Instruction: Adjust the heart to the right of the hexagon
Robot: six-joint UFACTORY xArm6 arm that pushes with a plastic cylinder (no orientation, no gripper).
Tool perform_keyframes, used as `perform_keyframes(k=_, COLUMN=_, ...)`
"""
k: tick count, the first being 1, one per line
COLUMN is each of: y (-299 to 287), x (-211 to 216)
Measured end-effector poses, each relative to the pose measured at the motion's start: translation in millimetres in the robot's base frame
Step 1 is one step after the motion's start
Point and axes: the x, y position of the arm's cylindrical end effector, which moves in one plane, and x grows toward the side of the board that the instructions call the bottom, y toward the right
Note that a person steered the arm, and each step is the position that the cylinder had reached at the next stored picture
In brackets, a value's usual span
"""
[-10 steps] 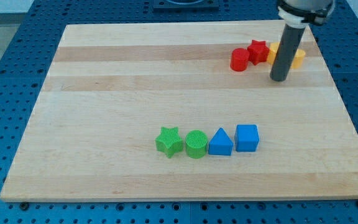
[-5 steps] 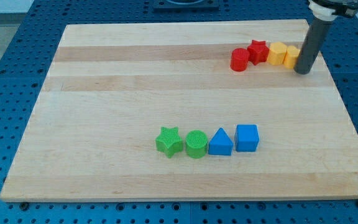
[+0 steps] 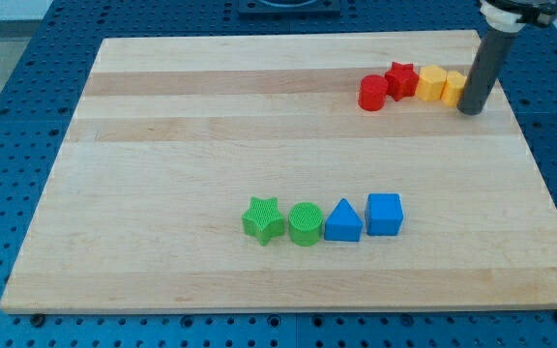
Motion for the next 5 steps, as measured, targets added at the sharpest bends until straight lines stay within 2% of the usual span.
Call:
perform_keyframes(k=3, y=0, x=-9)
perform_keyframes(k=4, y=-3, x=24)
perform_keyframes(k=5, y=-37, x=28)
